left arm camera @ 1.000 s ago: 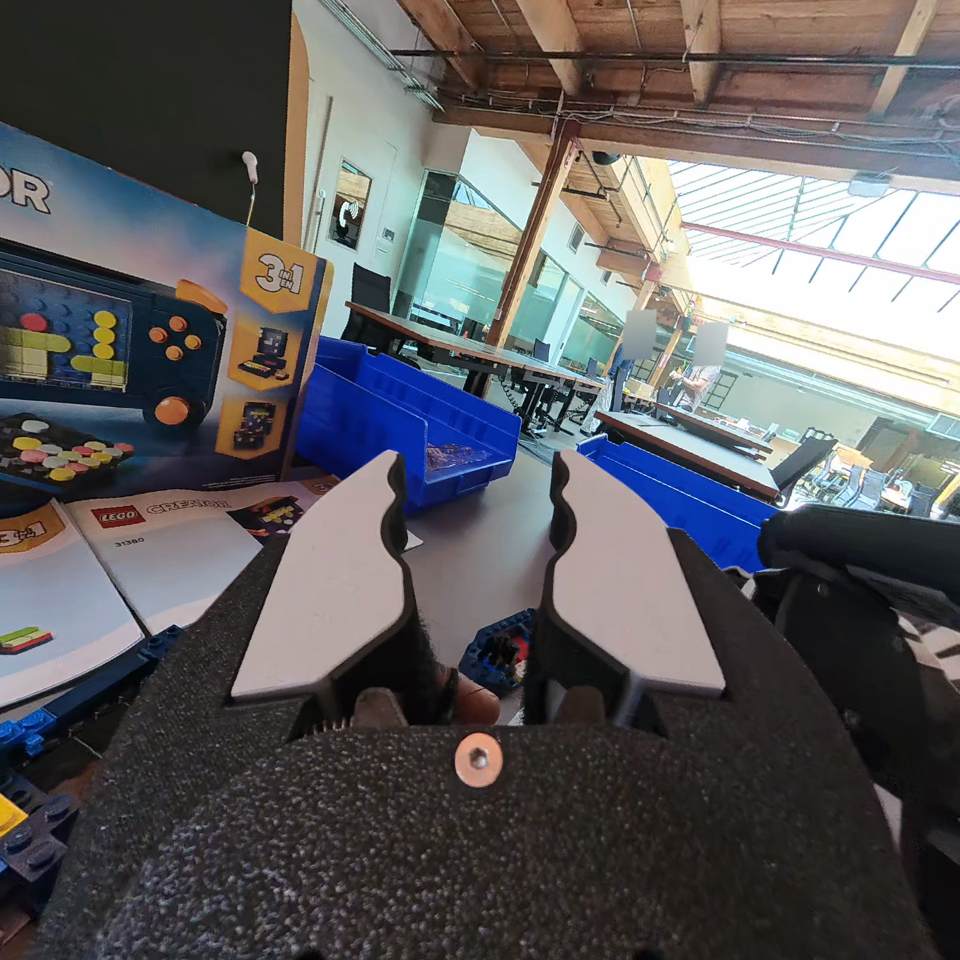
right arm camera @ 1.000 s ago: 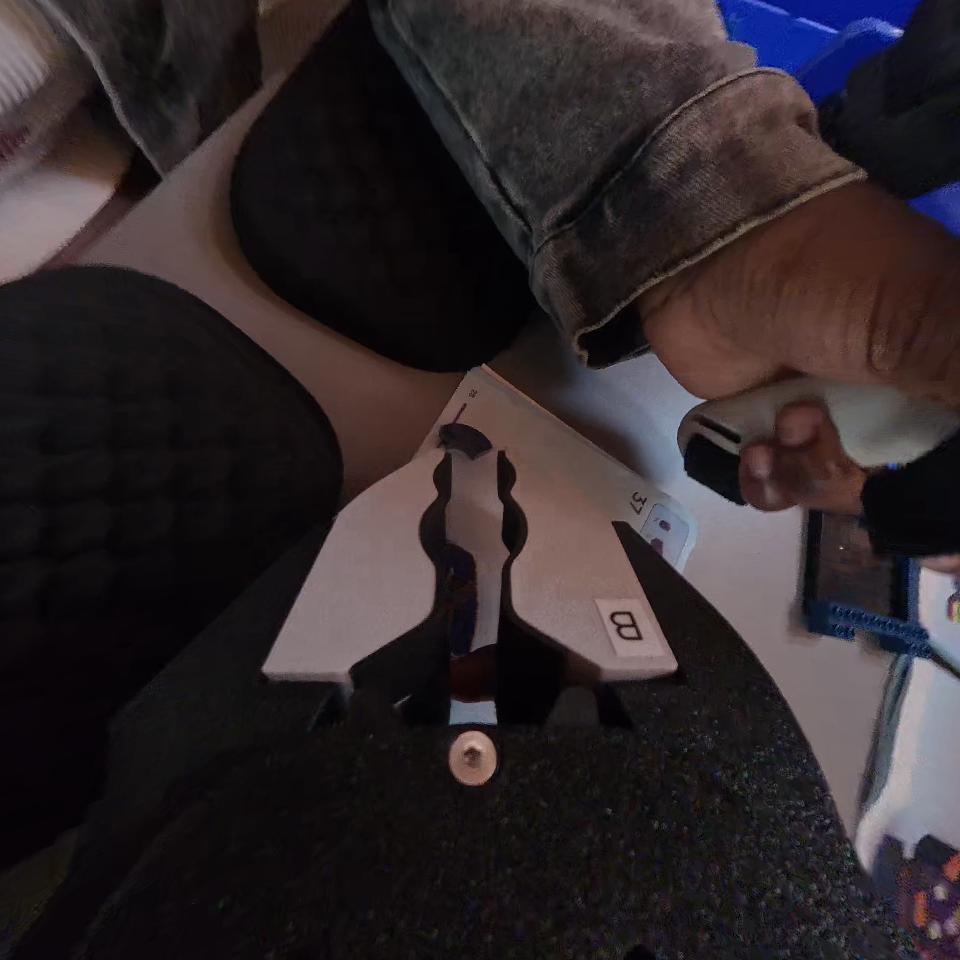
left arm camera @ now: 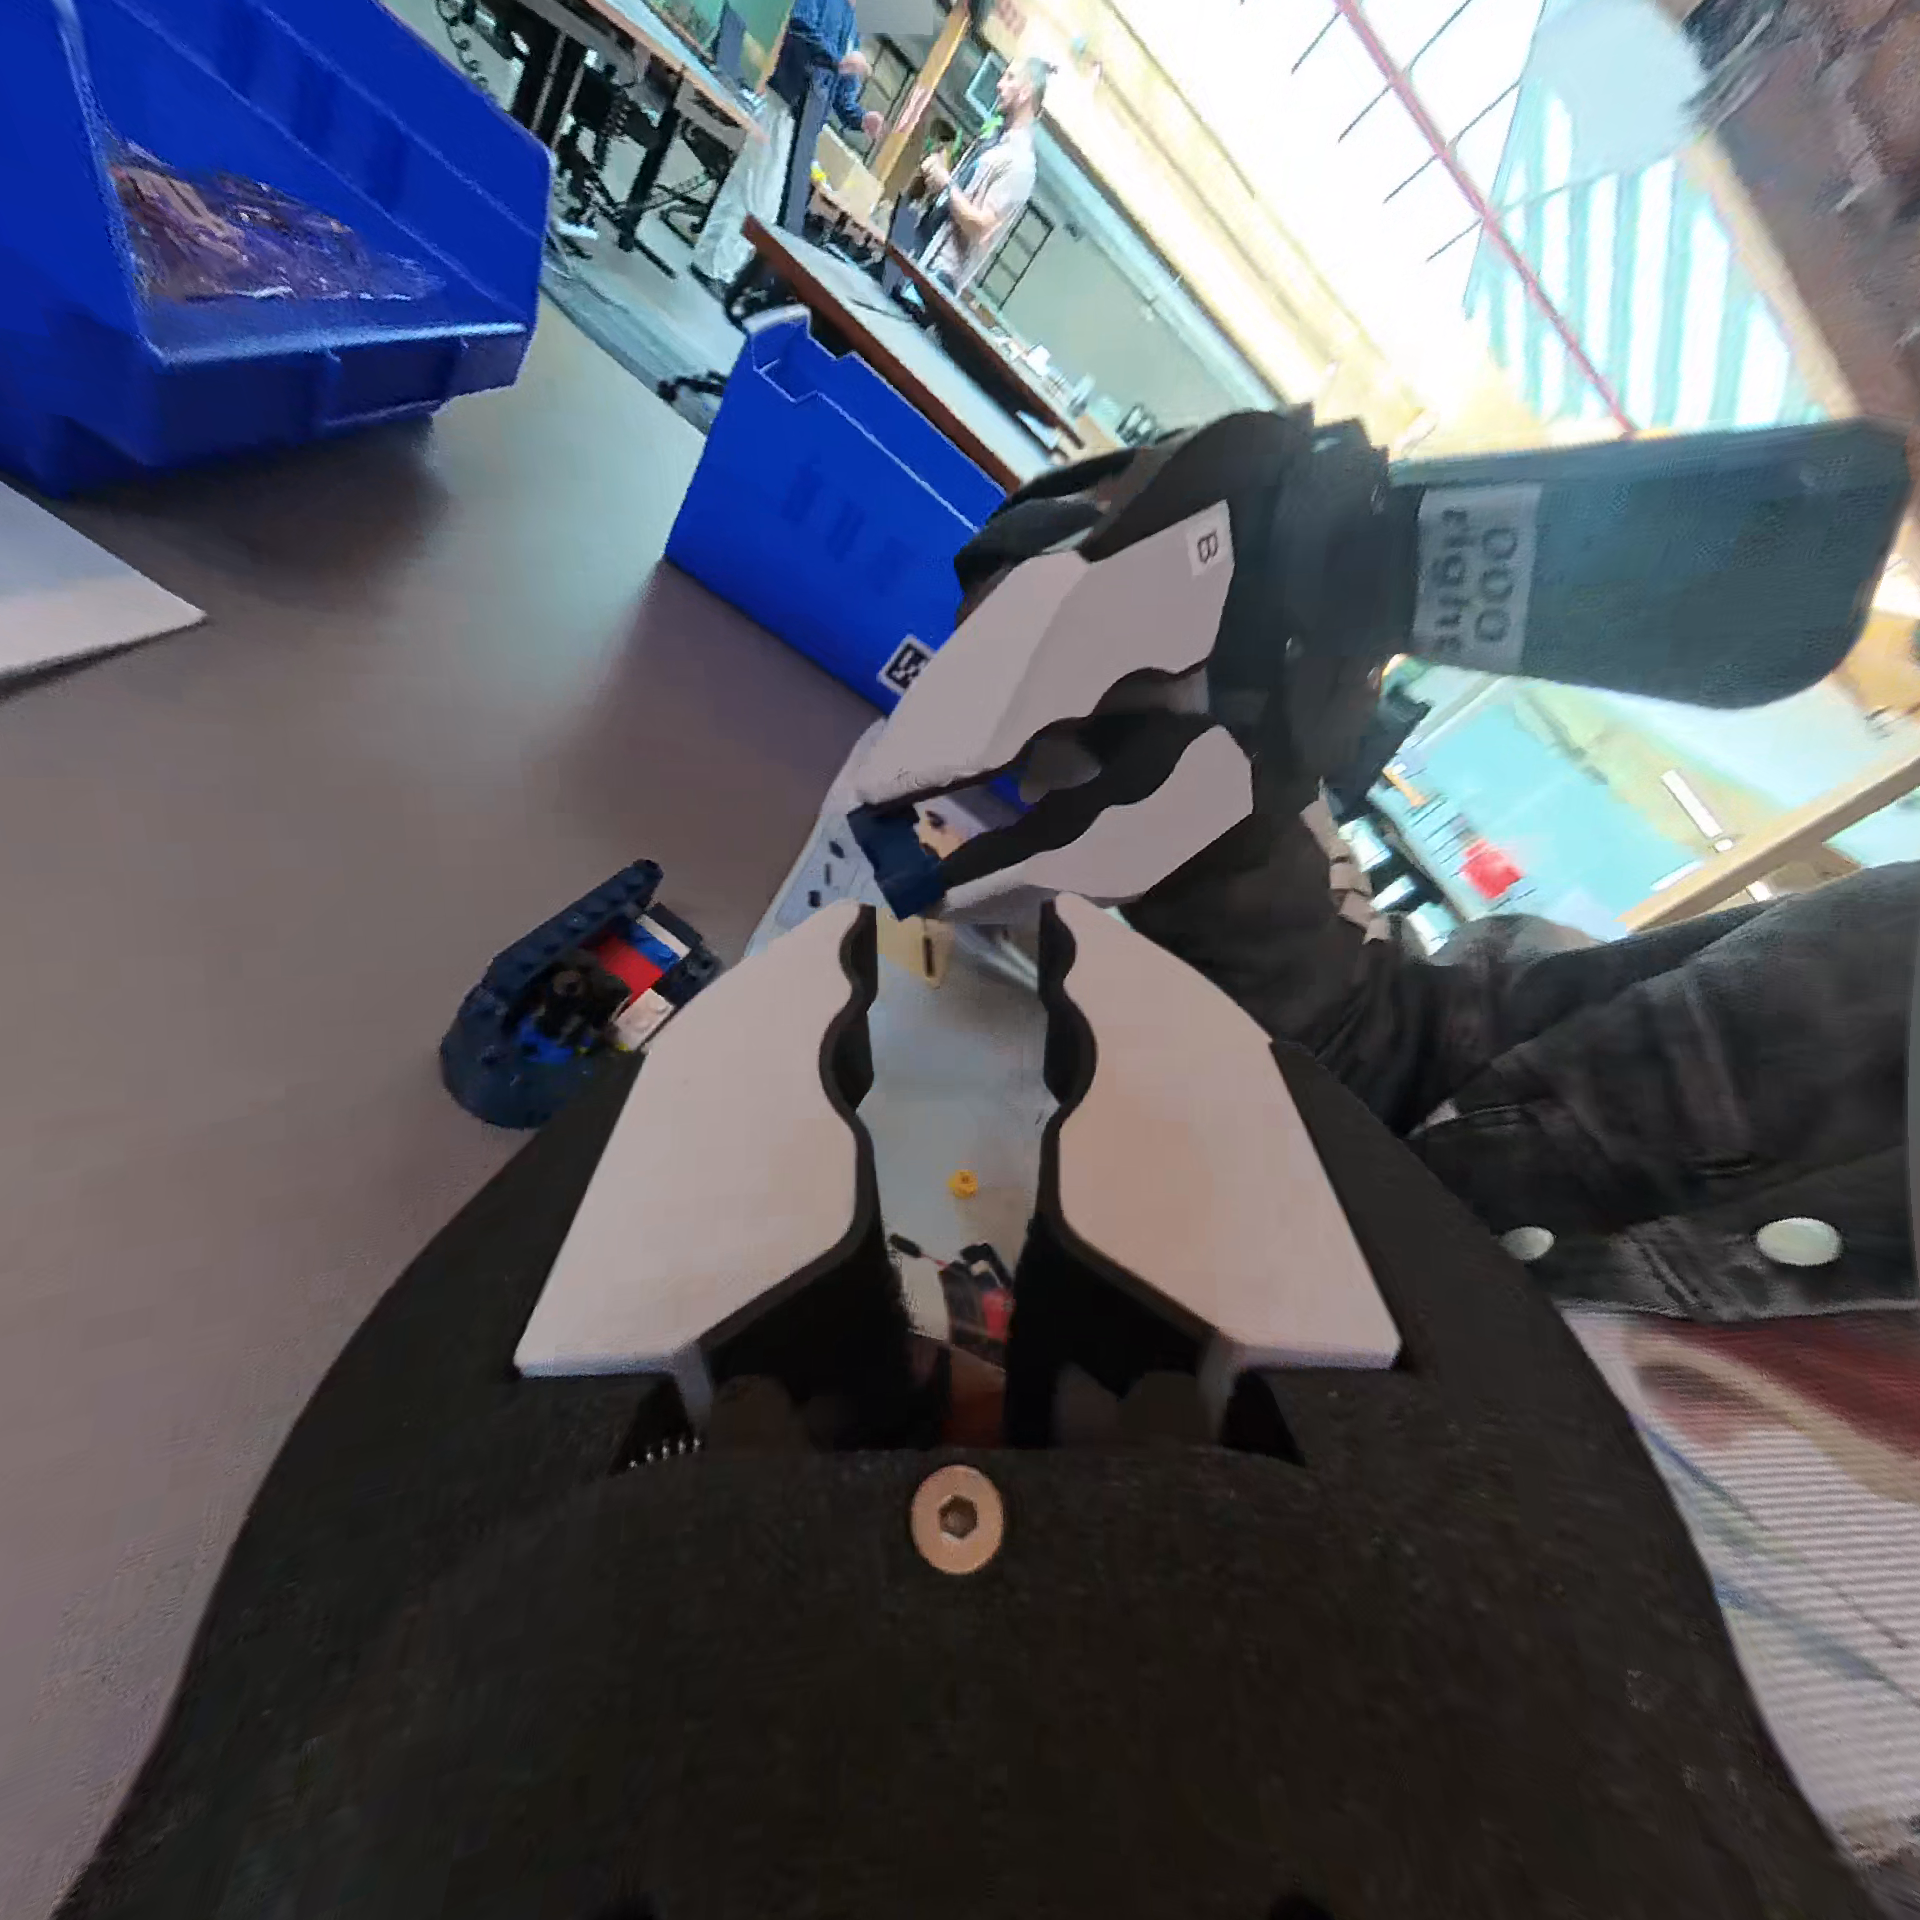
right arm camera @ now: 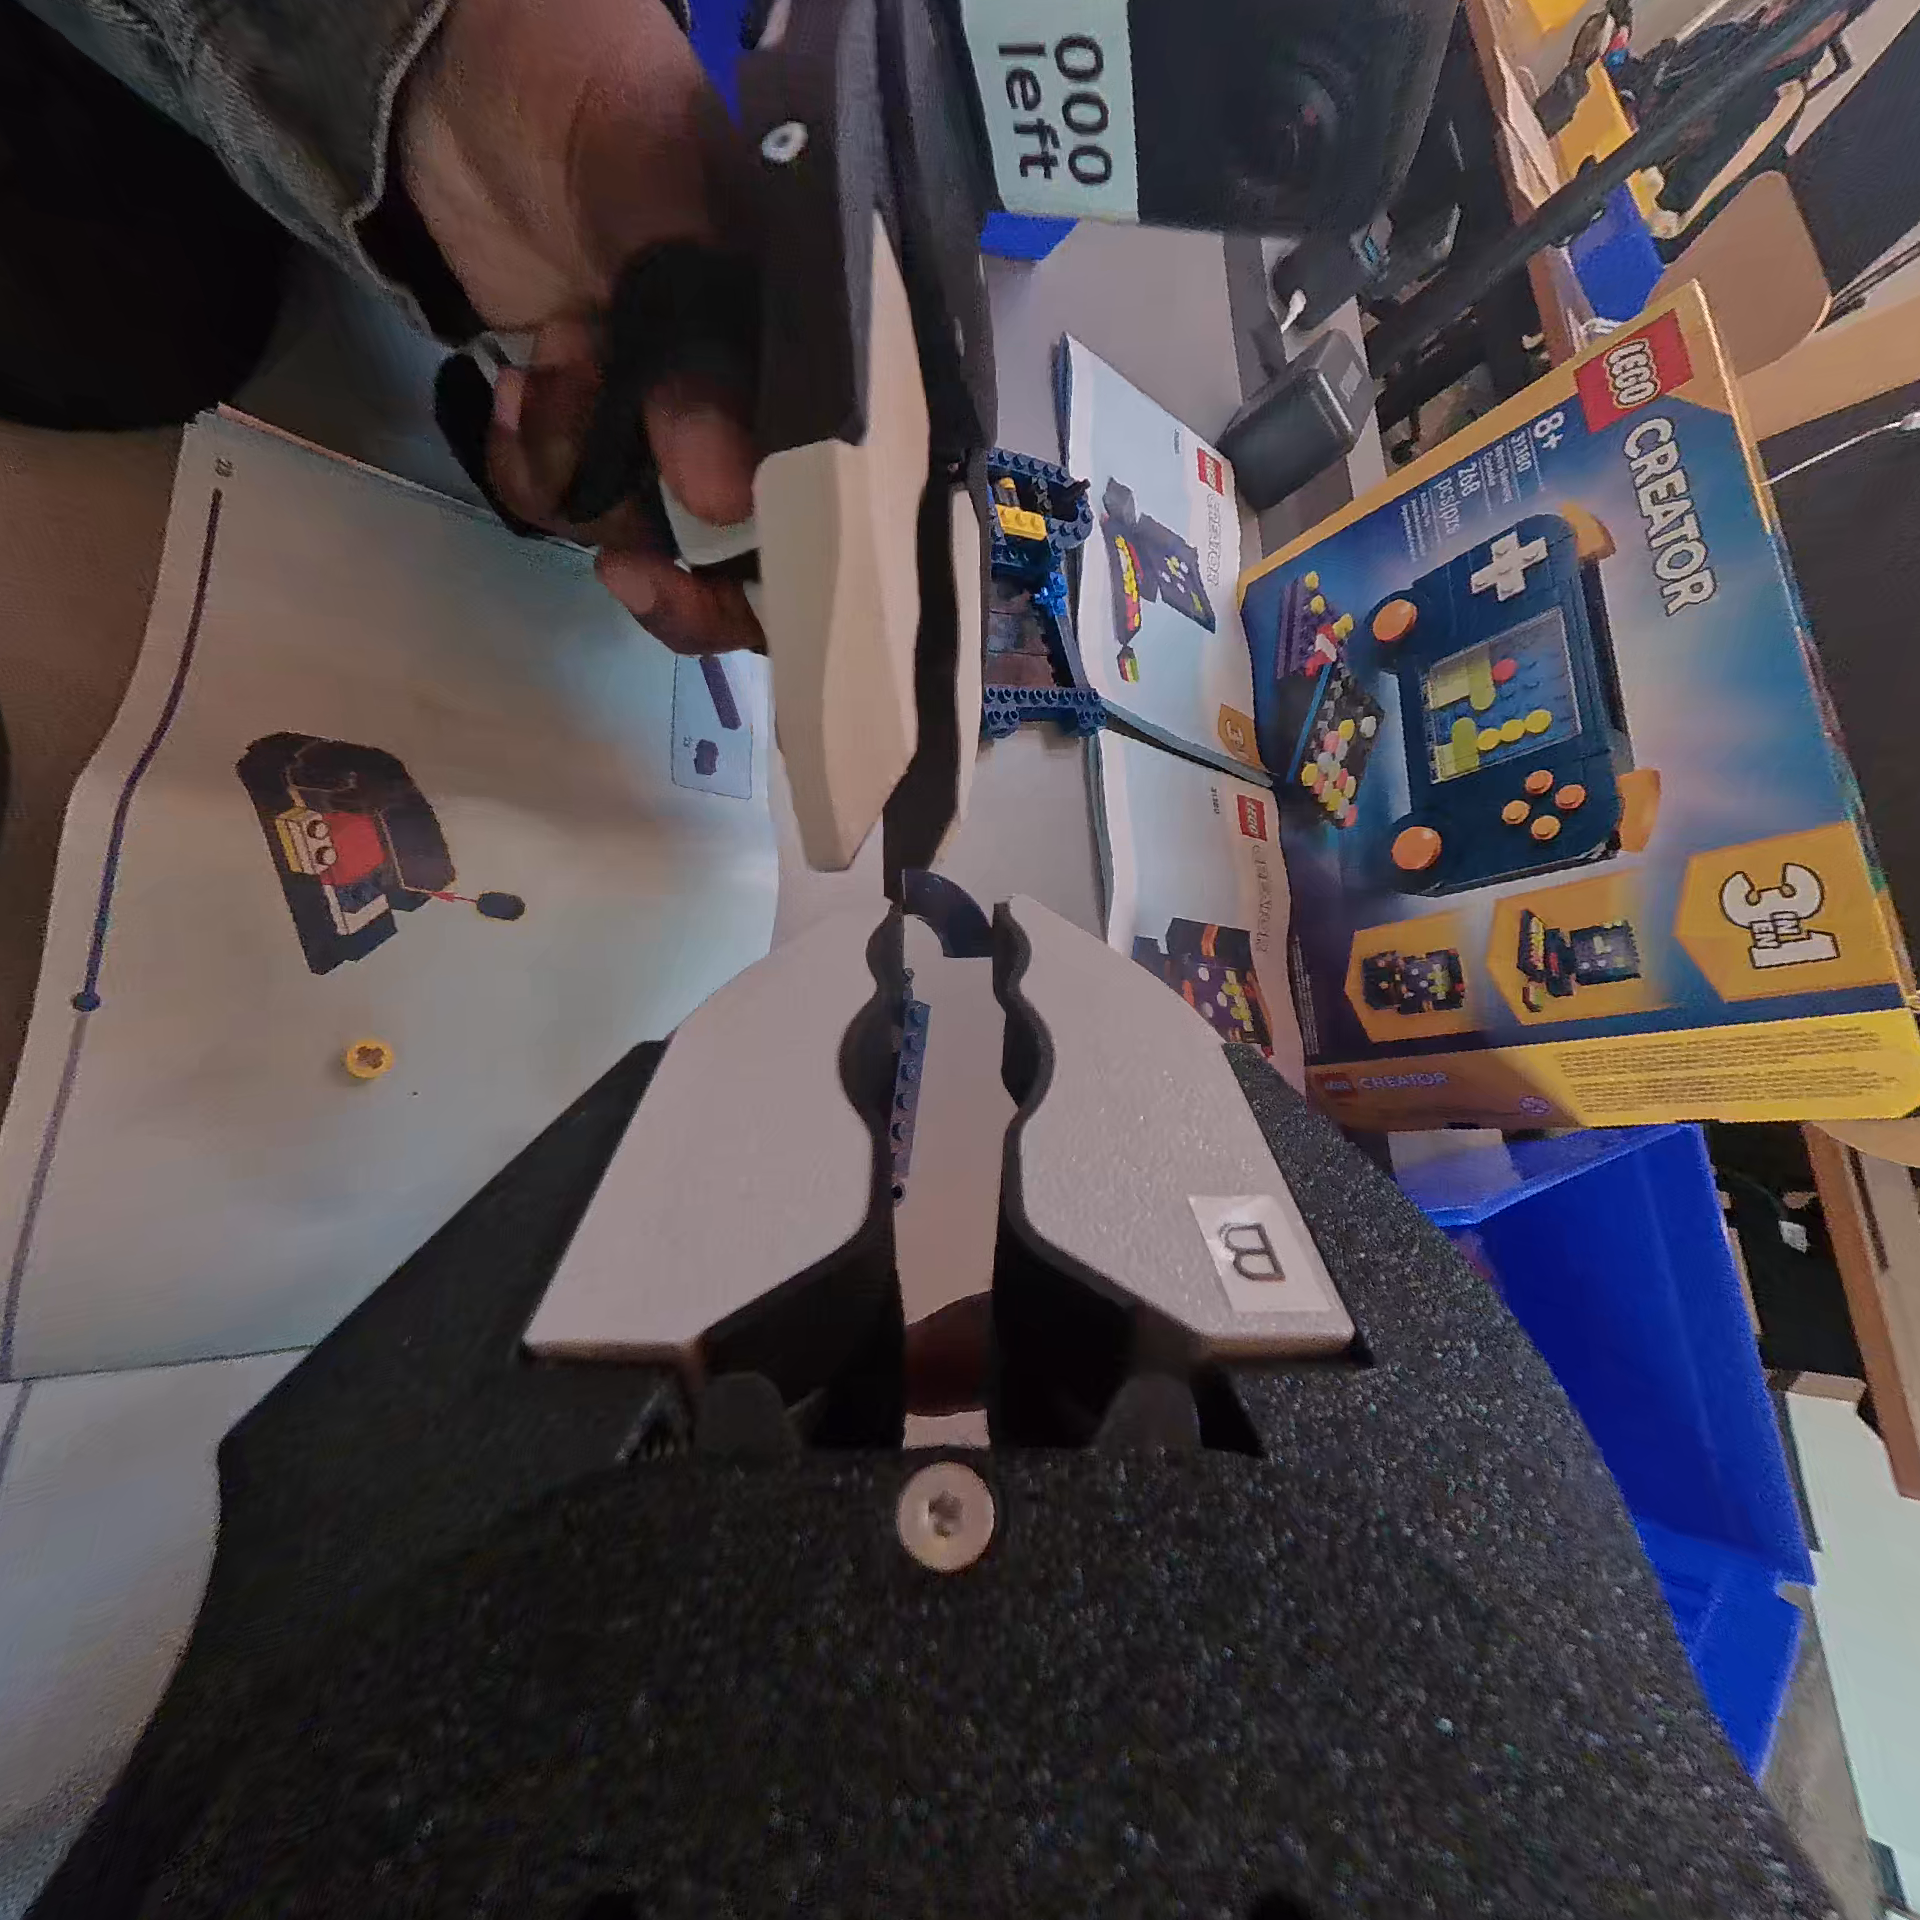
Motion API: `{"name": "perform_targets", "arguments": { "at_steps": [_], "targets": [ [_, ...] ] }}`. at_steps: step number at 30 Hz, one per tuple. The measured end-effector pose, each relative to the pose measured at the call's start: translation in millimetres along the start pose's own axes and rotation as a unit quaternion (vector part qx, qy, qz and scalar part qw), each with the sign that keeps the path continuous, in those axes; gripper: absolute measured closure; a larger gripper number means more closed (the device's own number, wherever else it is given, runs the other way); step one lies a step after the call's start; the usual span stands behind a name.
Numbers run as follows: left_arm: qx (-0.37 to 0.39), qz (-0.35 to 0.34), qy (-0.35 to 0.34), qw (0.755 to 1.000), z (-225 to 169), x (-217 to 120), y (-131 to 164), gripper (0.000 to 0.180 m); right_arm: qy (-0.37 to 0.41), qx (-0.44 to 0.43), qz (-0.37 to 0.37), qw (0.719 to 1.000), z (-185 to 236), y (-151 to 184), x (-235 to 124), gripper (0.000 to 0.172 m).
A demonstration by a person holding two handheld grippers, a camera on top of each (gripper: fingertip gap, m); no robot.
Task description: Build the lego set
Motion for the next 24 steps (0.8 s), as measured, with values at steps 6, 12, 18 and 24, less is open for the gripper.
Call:
{"name": "perform_targets", "arguments": {
  "at_steps": [6,12,18,24],
  "targets": [
    [-0.037,-0.026,0.005,0.999,3.7,-3.2,-3.9,0.169,0.006,-0.018,-0.004,1.000,3.4,-6.5,-0.1,0.156],
    [-0.058,-0.009,0.028,0.998,-0.9,-4.2,1.1,0.169,-0.040,-0.039,0.010,0.998,7.6,-5.7,-6.0,0.156],
    [-0.071,0.014,0.038,0.997,-2.5,-2.9,7.3,0.169,-0.094,-0.159,0.067,0.981,13.6,-7.3,-10.8,0.161],
    [-0.073,0.017,0.043,0.996,-4.2,-2.2,8.2,0.169,-0.117,-0.193,0.104,0.969,15.9,-3.7,-2.2,0.164]
  ]
}}
Point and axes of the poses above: each gripper's, where its closed fingertips meet, x out along the fingers, y out of its underside, z = x × y across the jaws, the point moved 1 cm from there along -x, back along the fingers, and after that the axes turned 13 degrees about x, right-handed, at the moved point
